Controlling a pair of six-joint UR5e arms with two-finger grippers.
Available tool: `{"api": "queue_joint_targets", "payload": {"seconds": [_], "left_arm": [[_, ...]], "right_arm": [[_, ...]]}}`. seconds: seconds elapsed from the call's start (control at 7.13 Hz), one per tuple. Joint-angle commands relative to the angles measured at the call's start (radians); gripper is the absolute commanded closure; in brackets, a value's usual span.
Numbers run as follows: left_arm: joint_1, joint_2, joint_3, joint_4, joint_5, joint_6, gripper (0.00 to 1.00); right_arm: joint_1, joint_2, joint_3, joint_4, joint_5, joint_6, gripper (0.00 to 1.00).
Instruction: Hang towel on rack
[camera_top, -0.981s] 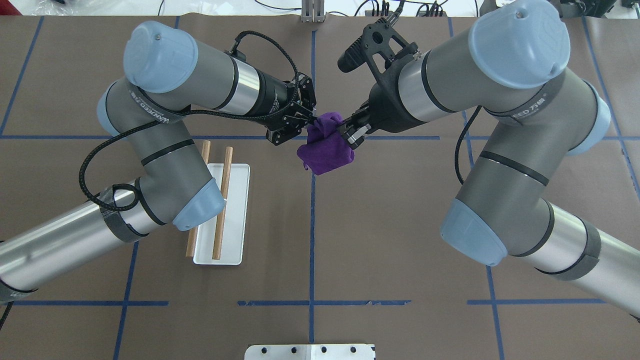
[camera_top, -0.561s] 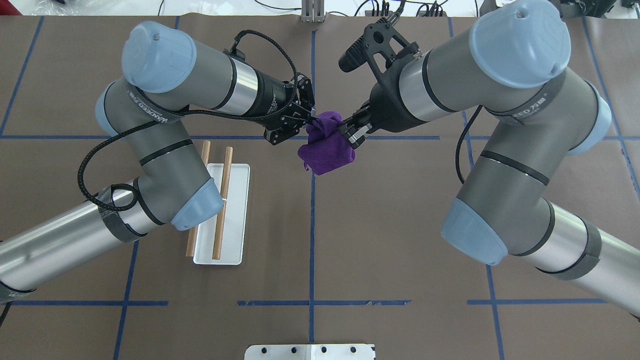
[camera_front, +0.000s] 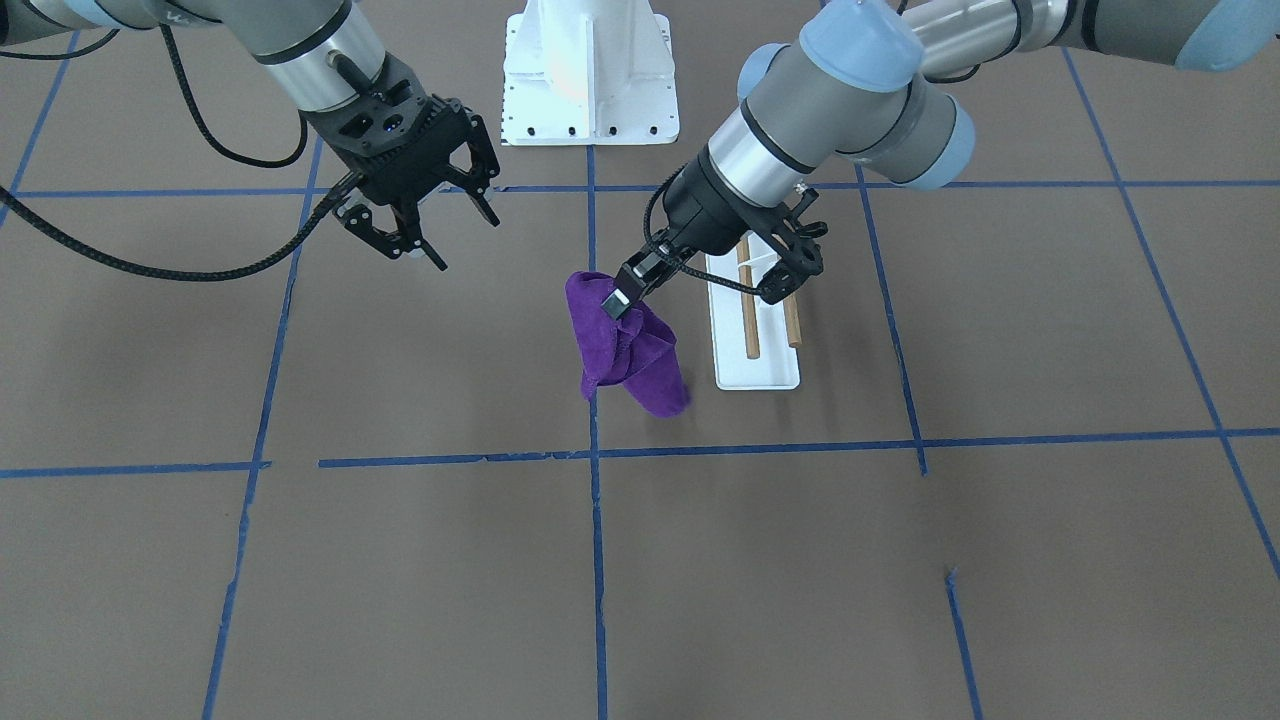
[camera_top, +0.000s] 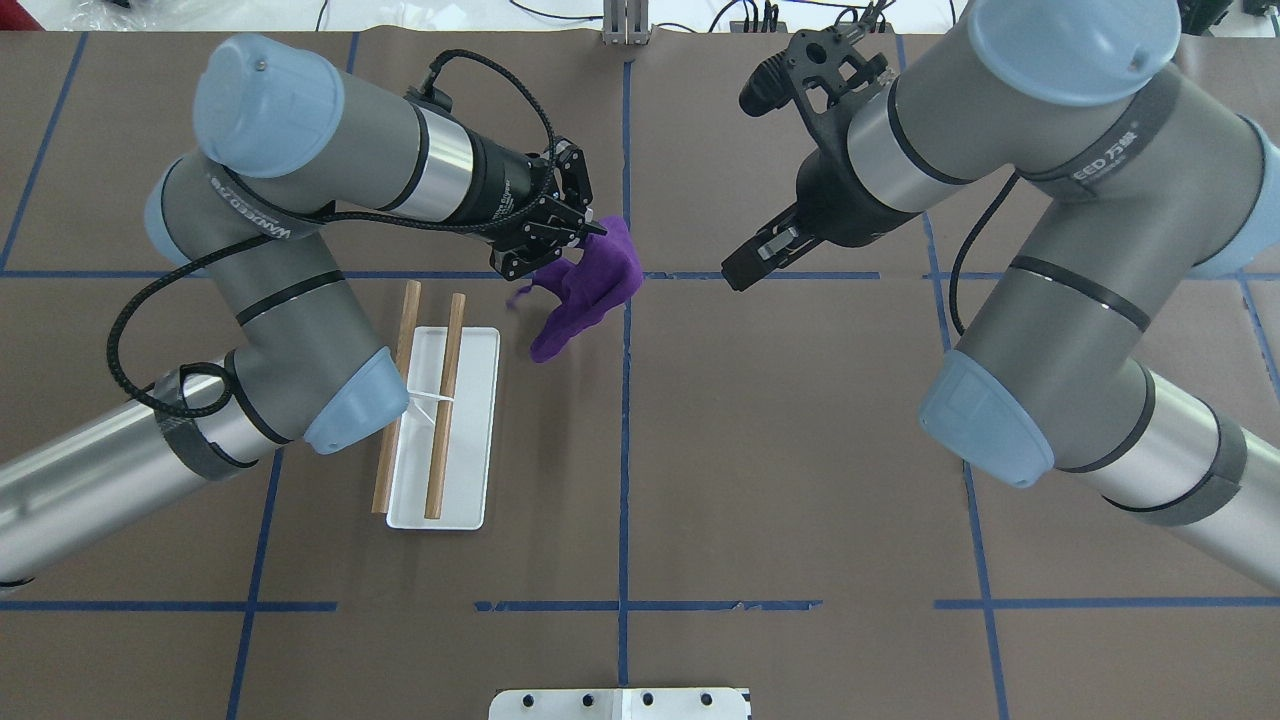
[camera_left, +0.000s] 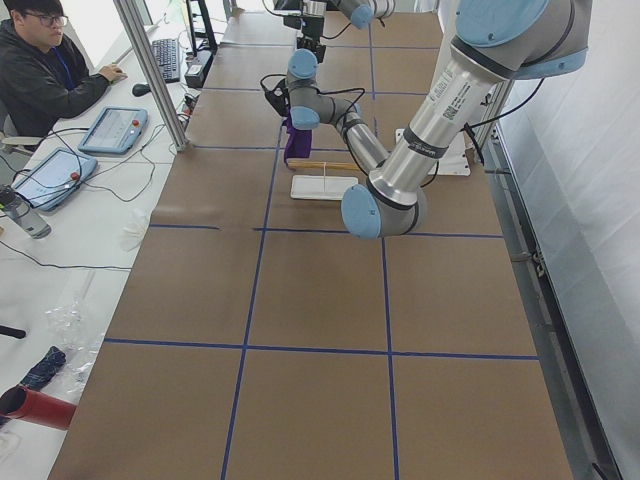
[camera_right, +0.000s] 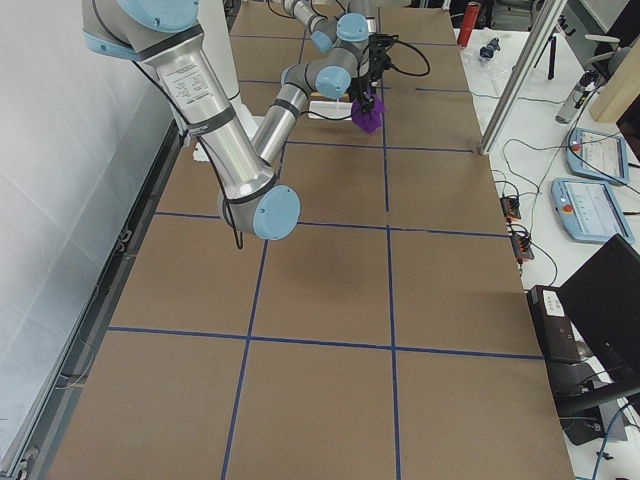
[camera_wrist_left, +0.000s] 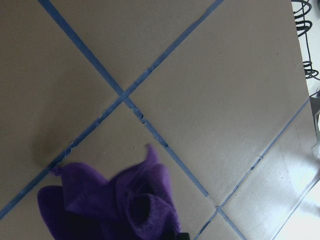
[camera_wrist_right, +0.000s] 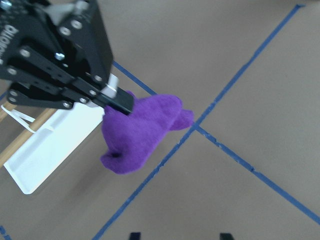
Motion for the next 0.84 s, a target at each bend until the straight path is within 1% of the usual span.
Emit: {"api": "queue_joint_targets", "payload": {"seconds": [0.0, 0.14, 0.28, 0.42, 0.56, 0.7], "left_arm": [[-0.011, 0.109, -0.086, 0.003, -0.003, 0.097, 1.0], [-0.013, 0.158, -0.114, 0.008, -0.007, 0.151, 1.0], [-0.022, 0.212, -0.14, 0.006, -0.072, 0.236, 1.0], [-0.045, 0.287, -0.175, 0.006, -0.091, 0.324, 1.0], [-0.048, 0.36, -0.201, 0.005, -0.093, 0.407, 1.0], [-0.065, 0.393, -0.206, 0.003, -0.095, 0.465, 1.0]], "right_arm": [[0.053, -0.065, -0.018, -0.075, 0.039, -0.015, 0.0], [0.077, -0.089, -0.048, -0.077, 0.04, -0.06, 0.0], [0.109, -0.119, -0.097, -0.077, 0.04, -0.15, 0.0], [0.155, -0.146, -0.142, -0.078, 0.04, -0.26, 0.0], [0.206, -0.175, -0.174, -0.08, 0.04, -0.375, 0.0], [0.247, -0.198, -0.206, -0.078, 0.04, -0.463, 0.0]]}}
